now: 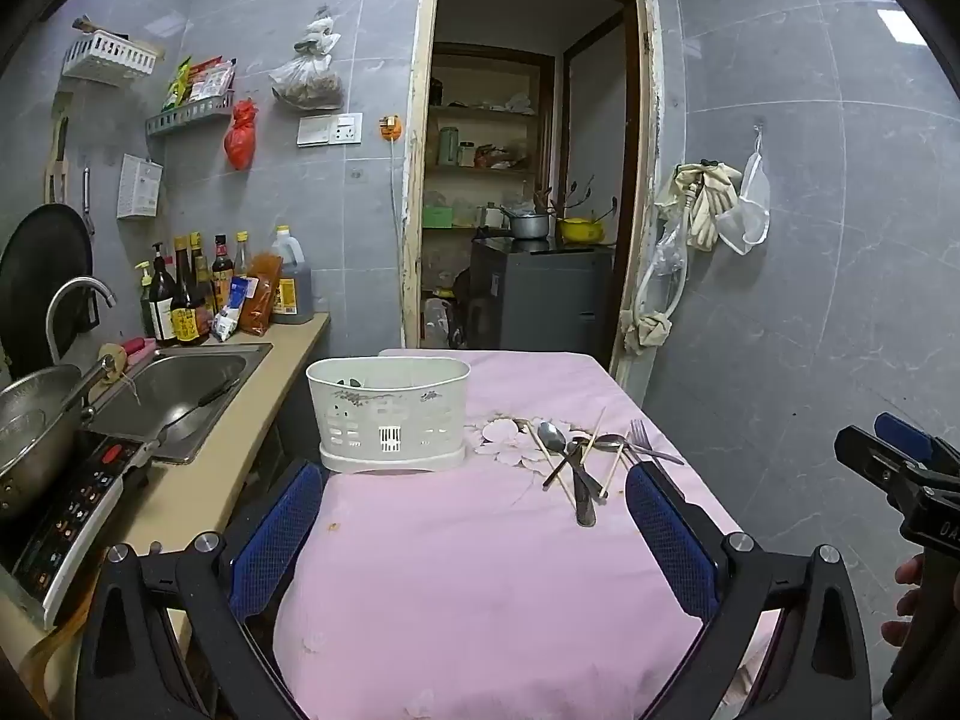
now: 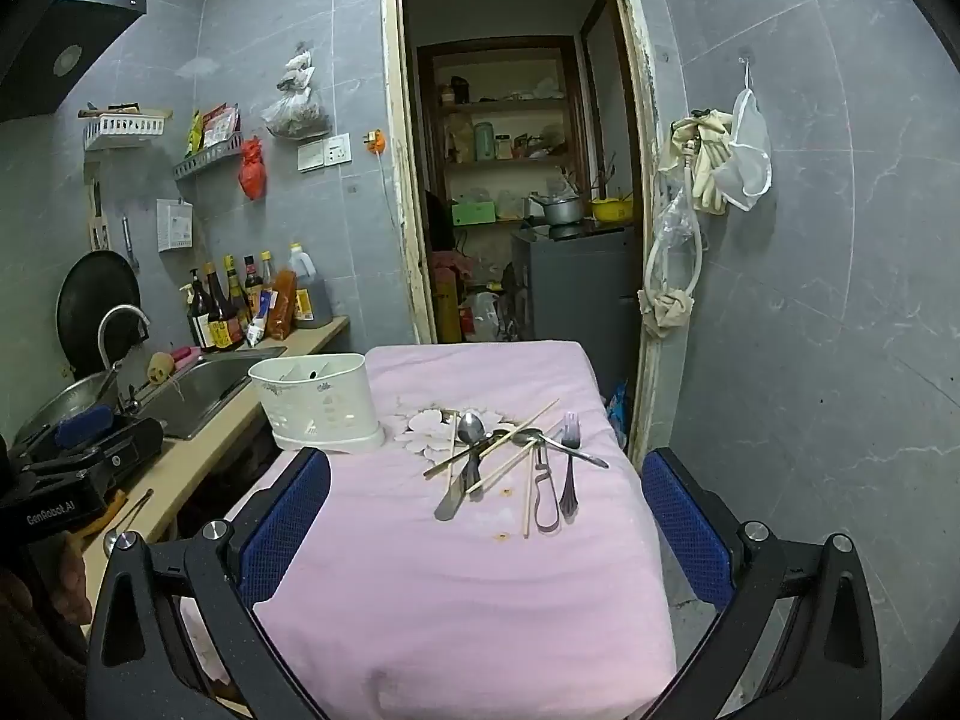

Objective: Organize utensils

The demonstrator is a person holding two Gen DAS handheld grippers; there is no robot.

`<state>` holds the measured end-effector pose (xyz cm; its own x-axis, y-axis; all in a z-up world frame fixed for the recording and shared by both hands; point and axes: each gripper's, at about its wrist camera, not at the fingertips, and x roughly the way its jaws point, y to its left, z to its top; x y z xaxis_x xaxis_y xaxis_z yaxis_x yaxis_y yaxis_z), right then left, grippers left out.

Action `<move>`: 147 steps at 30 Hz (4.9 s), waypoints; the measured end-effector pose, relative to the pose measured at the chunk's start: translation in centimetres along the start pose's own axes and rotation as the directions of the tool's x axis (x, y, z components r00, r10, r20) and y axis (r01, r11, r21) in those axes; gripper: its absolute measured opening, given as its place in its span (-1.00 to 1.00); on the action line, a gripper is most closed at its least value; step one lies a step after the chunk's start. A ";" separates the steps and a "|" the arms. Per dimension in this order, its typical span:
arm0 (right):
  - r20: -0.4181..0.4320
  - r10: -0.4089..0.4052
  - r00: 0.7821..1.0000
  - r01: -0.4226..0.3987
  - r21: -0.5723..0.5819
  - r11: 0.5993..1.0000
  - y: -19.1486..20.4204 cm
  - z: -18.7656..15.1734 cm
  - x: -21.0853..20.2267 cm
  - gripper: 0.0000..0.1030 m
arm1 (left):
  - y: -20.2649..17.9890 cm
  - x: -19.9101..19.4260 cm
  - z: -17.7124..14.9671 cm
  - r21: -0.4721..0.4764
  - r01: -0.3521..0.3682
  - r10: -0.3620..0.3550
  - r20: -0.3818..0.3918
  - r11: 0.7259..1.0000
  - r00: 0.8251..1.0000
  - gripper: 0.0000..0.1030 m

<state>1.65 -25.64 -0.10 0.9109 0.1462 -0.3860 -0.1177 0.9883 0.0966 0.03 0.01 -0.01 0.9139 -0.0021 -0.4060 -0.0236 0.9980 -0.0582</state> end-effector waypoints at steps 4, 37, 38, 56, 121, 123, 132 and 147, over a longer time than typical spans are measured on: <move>0.004 0.000 1.000 0.000 0.000 1.000 0.1 -0.1 -0.2 0.98 | 0.0 0.0 0.0 -0.001 0.001 -0.001 0.002 1.000 1.000 0.98; -0.022 0.008 1.000 -0.008 0.006 1.000 0.1 -0.2 0.4 0.98 | 0.0 0.0 0.0 -0.004 0.003 -0.003 -0.006 1.000 1.000 0.98; -0.022 0.007 1.000 -0.007 0.006 1.000 0.1 -0.2 0.4 0.98 | 0.0 0.0 0.0 -0.004 0.002 -0.002 -0.007 1.000 1.000 0.98; -0.024 0.008 1.000 -0.008 0.005 1.000 0.1 -0.2 0.5 0.98 | 0.0 0.0 0.0 -0.006 0.003 -0.003 -0.008 1.000 1.000 0.98; 0.104 -0.096 0.990 0.096 0.011 0.995 1.5 4.2 3.7 0.98 | 0.7 5.0 4.2 0.007 0.055 -0.056 0.117 0.998 0.992 0.98; 0.103 -0.102 0.989 0.101 0.014 0.995 1.4 4.6 4.4 0.98 | 0.7 5.7 4.8 0.010 0.064 -0.064 0.117 0.998 0.991 0.98; 0.072 -0.101 0.992 0.100 0.020 0.995 -0.6 5.6 8.3 0.98 | -0.3 9.4 6.5 0.011 0.089 -0.090 0.103 0.996 0.991 0.98; -0.064 -0.055 0.996 0.056 0.013 0.998 -8.1 6.0 21.9 0.98 | -4.9 20.7 7.5 0.027 0.023 -0.023 0.017 0.999 1.000 0.98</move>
<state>24.89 -30.65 -3.87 0.8886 0.0936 -0.4491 -0.0610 0.9944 0.0865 22.14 -4.45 -1.25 0.9209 -0.0243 -0.3890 0.0083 0.9991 -0.0426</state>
